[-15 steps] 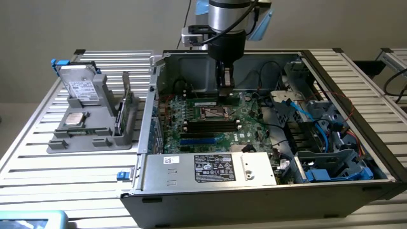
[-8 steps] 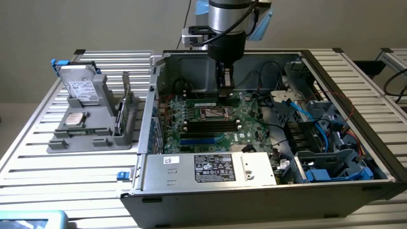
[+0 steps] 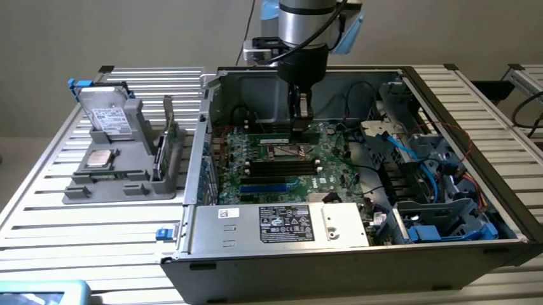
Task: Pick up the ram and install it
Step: 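Insert the ram into the slot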
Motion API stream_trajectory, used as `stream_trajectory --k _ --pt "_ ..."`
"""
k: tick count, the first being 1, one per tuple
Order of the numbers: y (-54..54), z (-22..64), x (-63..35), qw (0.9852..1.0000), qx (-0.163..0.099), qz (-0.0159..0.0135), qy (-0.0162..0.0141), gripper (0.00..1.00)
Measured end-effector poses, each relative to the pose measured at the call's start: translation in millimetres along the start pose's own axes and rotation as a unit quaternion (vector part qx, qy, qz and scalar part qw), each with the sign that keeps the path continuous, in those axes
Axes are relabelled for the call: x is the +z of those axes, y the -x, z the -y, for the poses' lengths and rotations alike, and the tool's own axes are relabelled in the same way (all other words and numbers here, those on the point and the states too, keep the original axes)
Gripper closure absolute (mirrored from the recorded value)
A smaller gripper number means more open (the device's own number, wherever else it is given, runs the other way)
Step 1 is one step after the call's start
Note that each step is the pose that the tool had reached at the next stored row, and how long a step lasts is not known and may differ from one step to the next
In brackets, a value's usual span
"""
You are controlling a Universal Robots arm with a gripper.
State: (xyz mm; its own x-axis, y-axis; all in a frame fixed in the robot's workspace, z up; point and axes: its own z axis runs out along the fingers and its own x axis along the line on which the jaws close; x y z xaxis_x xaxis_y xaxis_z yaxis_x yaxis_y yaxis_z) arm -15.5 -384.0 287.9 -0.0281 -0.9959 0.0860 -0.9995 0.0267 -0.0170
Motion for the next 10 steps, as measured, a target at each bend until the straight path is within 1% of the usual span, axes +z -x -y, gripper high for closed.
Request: stream_trajectory --k 10 --pt "0.9 0.6 10.0 1.0 0.0 -0.0021 0.0 0.88"
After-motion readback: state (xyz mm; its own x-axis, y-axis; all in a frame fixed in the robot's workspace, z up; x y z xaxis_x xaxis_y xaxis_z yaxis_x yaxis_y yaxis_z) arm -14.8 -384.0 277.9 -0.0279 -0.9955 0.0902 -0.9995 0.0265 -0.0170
